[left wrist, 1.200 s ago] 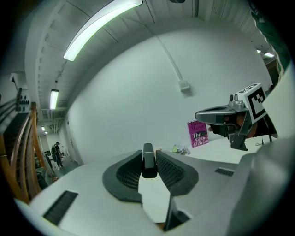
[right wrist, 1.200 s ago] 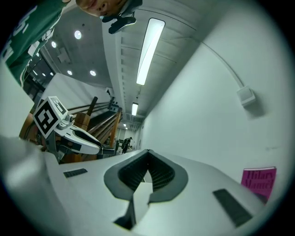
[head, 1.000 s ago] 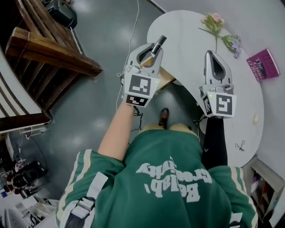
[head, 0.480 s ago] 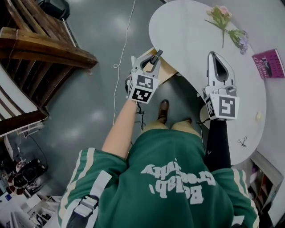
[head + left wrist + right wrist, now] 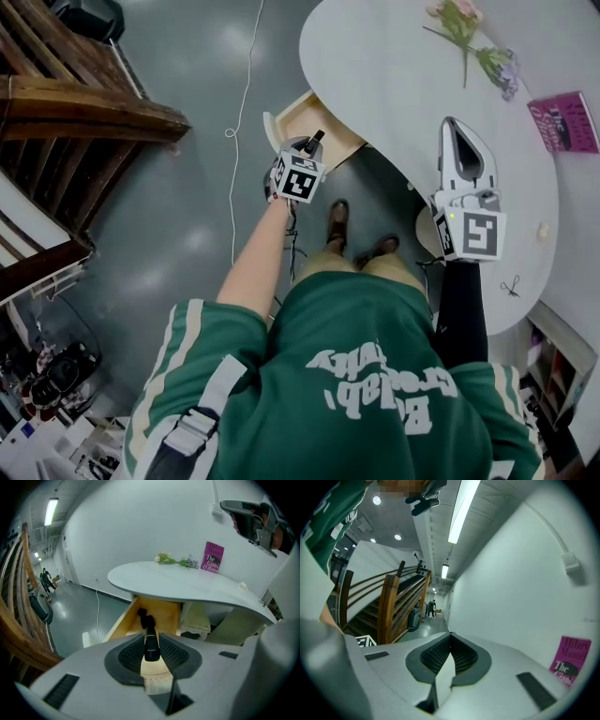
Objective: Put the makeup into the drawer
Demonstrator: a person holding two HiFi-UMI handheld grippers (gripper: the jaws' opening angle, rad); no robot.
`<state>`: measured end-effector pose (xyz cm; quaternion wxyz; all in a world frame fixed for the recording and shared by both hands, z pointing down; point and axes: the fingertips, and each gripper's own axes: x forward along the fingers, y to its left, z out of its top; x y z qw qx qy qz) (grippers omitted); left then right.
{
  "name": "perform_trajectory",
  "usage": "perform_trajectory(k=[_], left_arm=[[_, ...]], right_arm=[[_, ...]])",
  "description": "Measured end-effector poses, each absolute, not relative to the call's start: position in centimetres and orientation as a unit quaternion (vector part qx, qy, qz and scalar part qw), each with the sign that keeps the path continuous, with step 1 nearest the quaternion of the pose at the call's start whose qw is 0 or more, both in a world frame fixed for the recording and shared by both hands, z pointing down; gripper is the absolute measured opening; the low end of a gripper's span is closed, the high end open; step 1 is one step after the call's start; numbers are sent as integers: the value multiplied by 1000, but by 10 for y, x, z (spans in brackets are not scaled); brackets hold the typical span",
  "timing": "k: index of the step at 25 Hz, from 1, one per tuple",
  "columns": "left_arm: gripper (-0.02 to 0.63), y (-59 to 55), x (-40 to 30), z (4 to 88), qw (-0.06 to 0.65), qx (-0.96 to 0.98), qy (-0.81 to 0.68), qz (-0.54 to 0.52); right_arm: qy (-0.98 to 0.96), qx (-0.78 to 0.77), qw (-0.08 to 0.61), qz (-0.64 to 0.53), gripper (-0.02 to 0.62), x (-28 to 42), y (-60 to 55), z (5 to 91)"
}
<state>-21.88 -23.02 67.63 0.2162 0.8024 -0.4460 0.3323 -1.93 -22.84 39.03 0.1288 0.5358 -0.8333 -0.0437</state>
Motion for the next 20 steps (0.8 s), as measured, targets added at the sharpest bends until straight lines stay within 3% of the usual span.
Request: perform_trajectory(k=[5,12,20], left_arm=[[109,-214,-224,718,237,786,-432,372],[109,-201,-219,739,199,773,-410,443],[110,-201,-219,742,196,773,-409,444]], right_arm=[[-829,541,137,-39,9,-13,-223,396],[-828,541,142,-38,9,-10,-221,398],[-828,540,142,-43,9,-10,-219,396]])
